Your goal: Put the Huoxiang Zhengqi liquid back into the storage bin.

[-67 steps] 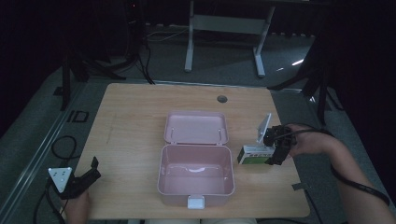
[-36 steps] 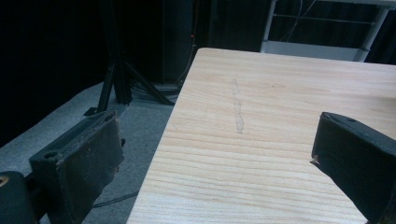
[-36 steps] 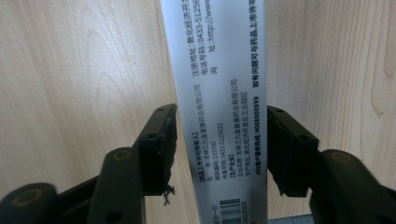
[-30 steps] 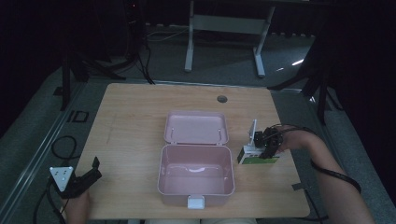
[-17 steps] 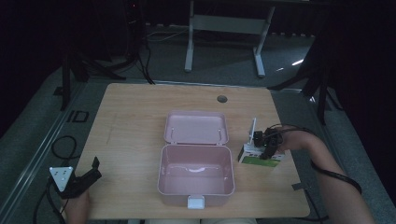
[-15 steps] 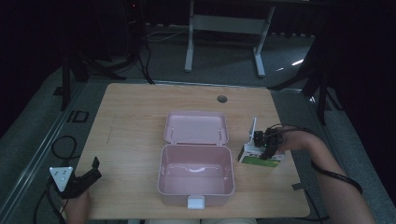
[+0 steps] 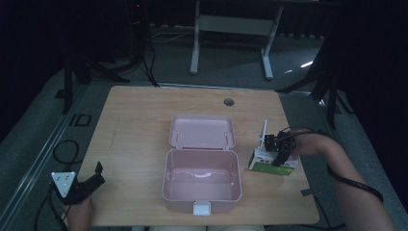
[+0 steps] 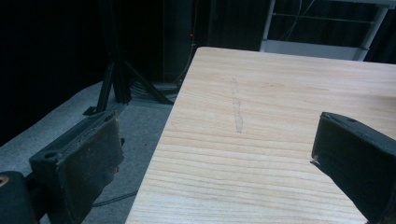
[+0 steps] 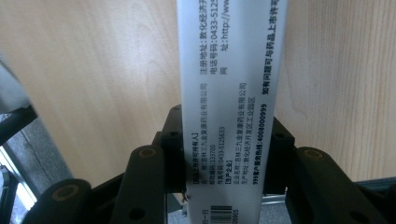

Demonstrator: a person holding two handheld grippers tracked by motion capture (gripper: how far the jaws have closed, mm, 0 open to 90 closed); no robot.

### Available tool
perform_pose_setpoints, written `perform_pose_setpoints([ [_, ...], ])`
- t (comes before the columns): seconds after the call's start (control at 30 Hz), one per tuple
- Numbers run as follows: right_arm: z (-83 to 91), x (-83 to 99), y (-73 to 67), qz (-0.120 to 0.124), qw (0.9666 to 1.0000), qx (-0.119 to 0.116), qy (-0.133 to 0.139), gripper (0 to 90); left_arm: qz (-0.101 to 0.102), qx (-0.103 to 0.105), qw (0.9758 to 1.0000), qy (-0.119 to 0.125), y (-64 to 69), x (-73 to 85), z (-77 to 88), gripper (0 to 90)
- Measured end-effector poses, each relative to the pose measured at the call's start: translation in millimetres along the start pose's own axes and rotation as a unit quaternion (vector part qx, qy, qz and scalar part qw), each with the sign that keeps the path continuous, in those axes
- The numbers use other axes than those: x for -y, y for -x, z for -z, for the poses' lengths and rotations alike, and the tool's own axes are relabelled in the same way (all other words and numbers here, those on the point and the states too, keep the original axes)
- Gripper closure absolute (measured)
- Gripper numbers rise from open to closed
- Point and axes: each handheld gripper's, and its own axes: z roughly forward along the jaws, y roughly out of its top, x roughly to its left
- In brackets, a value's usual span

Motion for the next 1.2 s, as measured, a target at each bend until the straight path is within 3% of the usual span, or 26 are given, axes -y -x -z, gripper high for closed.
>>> perform_pose_setpoints([
  [0.1,3.5,0.0,-2.1,0.001,1.0,0.001,0.0,61.4,-0.001,0.0,1.0,0.0,0.0,0.0,0.0,2.1],
  [0.13,14.0,1.6,-7.2,-0.002,1.0,-0.001,0.002,61.5,-0.001,0.0,1.0,0.0,0.1,0.0,0.0,2.1],
  [0.5,48.0,2.7,-26.6,0.008,1.0,0.003,0.001,61.5,-0.002,-0.001,1.0,-0.001,0.4,0.0,-0.1,2.1],
  [0.83,79.9,-0.5,-43.9,0.001,1.0,0.01,-0.001,61.5,0.0,0.0,1.0,0.0,0.0,0.0,0.2,2.1],
  [0.97,100.6,-6.1,-55.6,0.001,0.9998,0.015,-0.009,61.5,0.0,0.001,1.0,-0.001,-0.1,-0.1,0.3,2.1],
  [1.2,123.3,-19.5,-68.7,0.007,0.9999,0.015,0.004,61.5,0.001,0.001,1.0,0.0,0.0,-0.1,0.4,2.1],
])
